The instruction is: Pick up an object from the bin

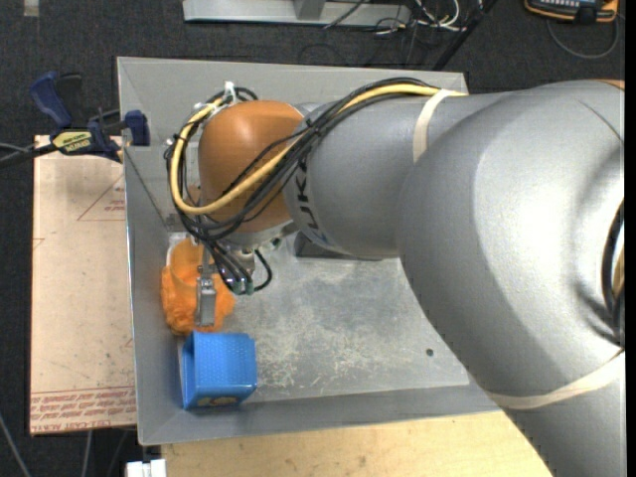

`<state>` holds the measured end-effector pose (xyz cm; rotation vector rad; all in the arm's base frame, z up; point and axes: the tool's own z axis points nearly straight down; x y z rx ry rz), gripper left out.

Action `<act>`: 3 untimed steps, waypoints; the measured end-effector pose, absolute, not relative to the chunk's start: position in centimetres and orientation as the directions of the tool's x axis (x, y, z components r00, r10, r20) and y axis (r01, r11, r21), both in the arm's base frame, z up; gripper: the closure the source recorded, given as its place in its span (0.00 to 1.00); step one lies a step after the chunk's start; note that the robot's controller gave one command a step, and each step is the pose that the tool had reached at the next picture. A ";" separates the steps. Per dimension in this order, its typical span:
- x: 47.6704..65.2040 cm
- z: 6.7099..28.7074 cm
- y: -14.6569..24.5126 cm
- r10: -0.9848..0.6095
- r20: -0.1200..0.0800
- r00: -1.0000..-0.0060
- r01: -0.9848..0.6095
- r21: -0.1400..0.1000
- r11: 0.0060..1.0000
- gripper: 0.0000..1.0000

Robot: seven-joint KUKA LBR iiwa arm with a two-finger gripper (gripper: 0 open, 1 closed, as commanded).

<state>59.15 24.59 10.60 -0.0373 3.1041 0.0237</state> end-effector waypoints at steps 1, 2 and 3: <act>57.8 10.5 23.9 0.016 -0.061 -0.998 0.014 0.024 1.000 0.00; 57.8 10.4 24.0 0.047 -0.057 -0.997 0.046 0.024 0.999 0.00; 57.8 10.4 23.9 0.034 -0.058 -0.998 0.032 0.024 0.999 0.00</act>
Offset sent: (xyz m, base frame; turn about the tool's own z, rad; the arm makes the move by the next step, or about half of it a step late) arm -0.0664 -0.0243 -0.0360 0.1192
